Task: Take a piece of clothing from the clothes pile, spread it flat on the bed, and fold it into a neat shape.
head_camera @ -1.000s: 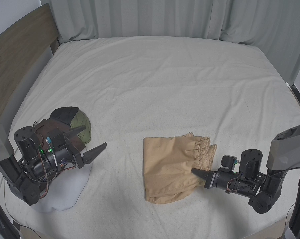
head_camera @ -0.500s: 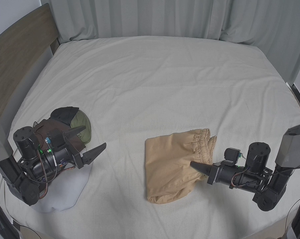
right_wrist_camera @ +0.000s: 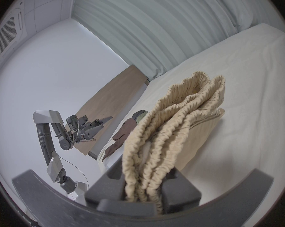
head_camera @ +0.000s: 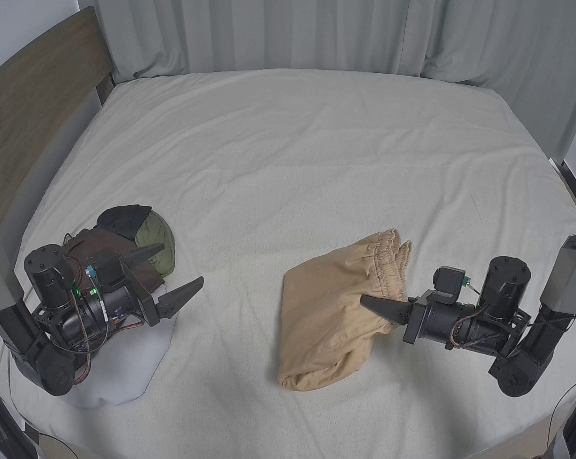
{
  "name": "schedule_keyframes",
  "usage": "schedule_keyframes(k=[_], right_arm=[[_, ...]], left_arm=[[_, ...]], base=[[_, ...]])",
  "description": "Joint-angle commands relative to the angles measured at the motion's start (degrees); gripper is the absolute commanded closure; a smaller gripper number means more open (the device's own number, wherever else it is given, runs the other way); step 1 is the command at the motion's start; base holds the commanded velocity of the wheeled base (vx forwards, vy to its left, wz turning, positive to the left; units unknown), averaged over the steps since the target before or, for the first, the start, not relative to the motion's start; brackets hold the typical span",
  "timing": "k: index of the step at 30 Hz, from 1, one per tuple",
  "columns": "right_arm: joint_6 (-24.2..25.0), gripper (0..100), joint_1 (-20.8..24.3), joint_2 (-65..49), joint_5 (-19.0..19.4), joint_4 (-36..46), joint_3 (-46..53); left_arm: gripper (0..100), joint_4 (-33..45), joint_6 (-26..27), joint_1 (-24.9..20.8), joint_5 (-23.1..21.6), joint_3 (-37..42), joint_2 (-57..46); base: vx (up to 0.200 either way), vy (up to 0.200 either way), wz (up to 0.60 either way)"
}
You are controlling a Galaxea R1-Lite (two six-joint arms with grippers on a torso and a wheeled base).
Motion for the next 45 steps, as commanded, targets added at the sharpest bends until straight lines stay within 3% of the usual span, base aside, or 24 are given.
schedule_keyframes(k=[1,20,45], right_arm=[[0.12,100,0.01,-0.55,0.29,0.03,-1.43],[5.21,100,-0.08,-0.46,1.88,0.3,-10.39],[7.23,100,-3.25,5.7,3.37,23.76,-38.43]], left_arm=[[0,0.03,-0.01,0.11,0.0,0.04,-0.49],[0,0.03,-0.1,1.78,-0.09,-0.05,-0.49],[0,0.03,-0.1,2.13,-0.09,0.04,-0.41]], base=[[0.0,0.0,0.0],[0.0,0.0,0.0],[0.0,0.0,0.0]])
